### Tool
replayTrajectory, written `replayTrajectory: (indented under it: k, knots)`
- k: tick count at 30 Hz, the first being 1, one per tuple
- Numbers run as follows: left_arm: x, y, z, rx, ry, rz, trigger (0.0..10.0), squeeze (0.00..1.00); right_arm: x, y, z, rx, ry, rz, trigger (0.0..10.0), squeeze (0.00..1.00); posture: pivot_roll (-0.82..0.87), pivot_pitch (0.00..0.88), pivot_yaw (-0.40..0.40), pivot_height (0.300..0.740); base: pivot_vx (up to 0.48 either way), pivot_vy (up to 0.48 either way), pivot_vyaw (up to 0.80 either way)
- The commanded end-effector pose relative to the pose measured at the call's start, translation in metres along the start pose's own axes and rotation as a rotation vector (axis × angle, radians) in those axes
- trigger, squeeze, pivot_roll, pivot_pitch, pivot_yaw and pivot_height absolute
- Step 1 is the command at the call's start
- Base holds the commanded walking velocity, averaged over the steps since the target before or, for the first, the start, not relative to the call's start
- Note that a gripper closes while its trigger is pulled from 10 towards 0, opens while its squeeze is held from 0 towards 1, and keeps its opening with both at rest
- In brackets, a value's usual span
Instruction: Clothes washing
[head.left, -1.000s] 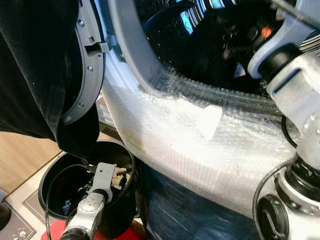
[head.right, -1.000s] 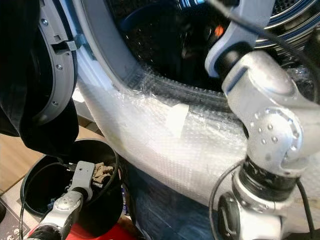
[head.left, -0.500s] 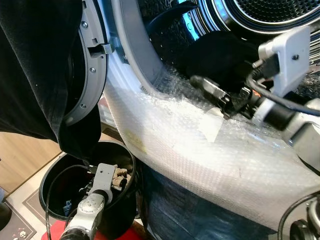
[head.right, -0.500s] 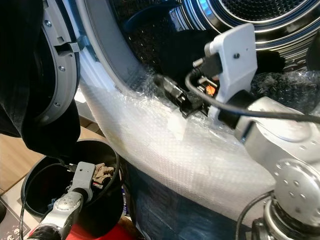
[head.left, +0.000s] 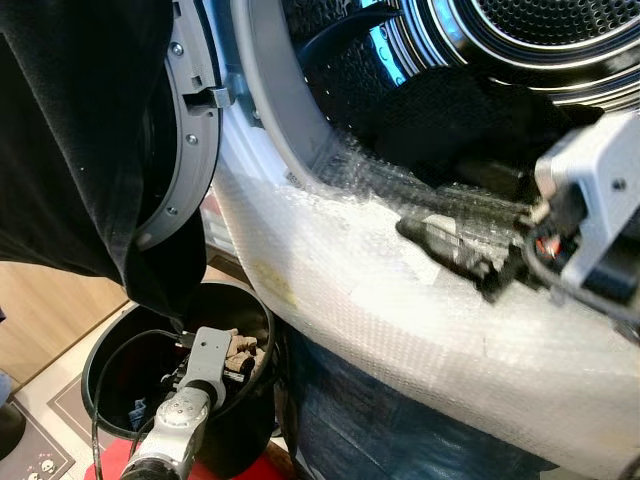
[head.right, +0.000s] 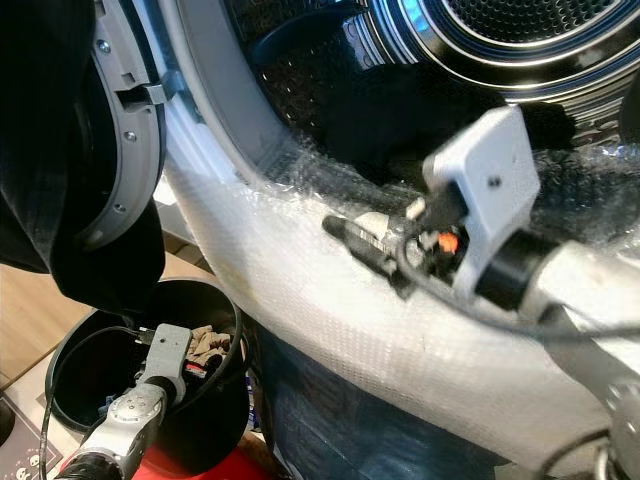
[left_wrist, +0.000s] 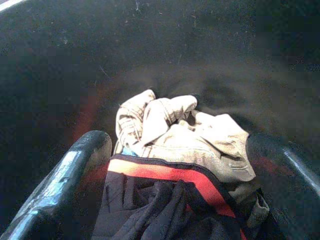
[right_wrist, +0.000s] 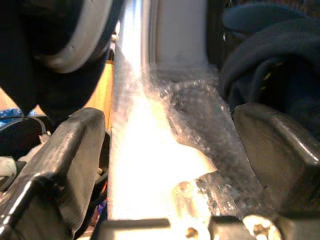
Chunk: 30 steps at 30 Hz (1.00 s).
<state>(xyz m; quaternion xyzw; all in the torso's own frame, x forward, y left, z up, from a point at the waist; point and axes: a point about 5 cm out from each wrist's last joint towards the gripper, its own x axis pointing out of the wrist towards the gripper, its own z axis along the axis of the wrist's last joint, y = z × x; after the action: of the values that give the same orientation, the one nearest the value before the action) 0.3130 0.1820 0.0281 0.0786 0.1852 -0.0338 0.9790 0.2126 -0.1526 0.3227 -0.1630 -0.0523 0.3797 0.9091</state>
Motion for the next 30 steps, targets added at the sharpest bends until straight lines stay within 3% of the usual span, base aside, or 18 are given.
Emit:
replayTrajectory:
  k: [1, 6, 8, 11, 12, 15, 20, 21, 22, 23, 27, 28, 30]
  knots:
    - [-0.004, 0.004, -0.011, 0.003, 0.029, 0.018, 10.0, 0.00, -0.004, 0.007, 0.002, -0.001, -0.046, 0.039, 10.0, 0.00, -0.21, 0.075, 0.104, 0.740, 0.000, 0.000, 0.00]
    - [-0.004, 0.011, -0.002, -0.022, -0.032, 0.075, 10.0, 0.00, -0.008, 0.016, -0.001, 0.022, -0.105, 0.119, 10.0, 0.00, -0.21, 0.074, 0.103, 0.740, 0.000, 0.000, 0.00]
    - [-0.004, 0.013, -0.001, -0.023, -0.043, 0.087, 10.0, 0.00, -0.012, 0.025, 0.003, 0.041, -0.202, 0.211, 10.0, 0.00, -0.21, 0.074, 0.103, 0.740, 0.000, 0.000, 0.00]
    - [-0.004, 0.013, -0.001, -0.025, -0.040, 0.088, 10.0, 0.00, -0.018, 0.035, 0.007, 0.138, -0.341, 0.350, 10.0, 0.00, -0.21, 0.075, 0.100, 0.740, 0.000, 0.000, 0.00]
    - [-0.004, 0.012, -0.001, -0.025, -0.040, 0.085, 10.0, 0.00, -0.021, 0.044, 0.005, 0.195, -0.384, 0.451, 10.0, 0.00, -0.21, 0.075, 0.098, 0.740, 0.000, 0.000, 0.00]
    - [-0.003, 0.009, -0.001, -0.032, -0.043, 0.083, 10.0, 0.00, -0.025, 0.058, -0.002, 0.267, -0.397, 0.590, 10.0, 0.00, -0.21, 0.074, 0.096, 0.740, 0.000, 0.000, 0.00]
    - [-0.003, 0.008, -0.001, -0.038, -0.050, 0.083, 10.0, 0.00, -0.028, 0.071, -0.026, 0.354, -0.268, 0.693, 10.0, 0.00, -0.21, 0.071, 0.092, 0.740, 0.000, 0.000, 0.00]
    - [-0.003, 0.008, 0.000, -0.040, -0.059, 0.090, 10.0, 0.00, -0.025, 0.080, -0.054, 0.432, -0.104, 0.708, 10.0, 0.00, -0.20, 0.069, 0.086, 0.740, 0.000, 0.000, 0.00]
    - [-0.003, 0.008, 0.000, -0.040, -0.059, 0.090, 10.0, 0.00, -0.025, 0.080, -0.054, 0.432, -0.104, 0.708, 10.0, 0.00, -0.20, 0.069, 0.086, 0.740, 0.000, 0.000, 0.00]
    - [-0.004, 0.011, 0.001, -0.048, -0.070, 0.107, 10.0, 0.00, -0.023, 0.090, -0.082, 0.494, 0.034, 0.712, 10.0, 0.00, -0.19, 0.066, 0.083, 0.740, 0.000, 0.000, 0.00]
    - [-0.005, 0.016, 0.003, -0.057, -0.089, 0.142, 10.0, 0.00, -0.021, 0.098, -0.132, 0.579, 0.196, 0.650, 10.0, 0.00, -0.18, 0.064, 0.078, 0.740, 0.000, 0.000, 0.00]
    - [-0.005, 0.016, 0.003, -0.057, -0.089, 0.142, 10.0, 0.00, -0.021, 0.098, -0.132, 0.579, 0.196, 0.650, 10.0, 0.00, -0.18, 0.064, 0.078, 0.740, 0.000, 0.000, 0.00]
    - [-0.006, 0.021, 0.003, -0.061, -0.096, 0.163, 10.0, 0.00, -0.021, 0.098, -0.173, 0.657, 0.284, 0.540, 10.0, 0.00, -0.16, 0.064, 0.077, 0.740, 0.000, 0.000, 0.00]
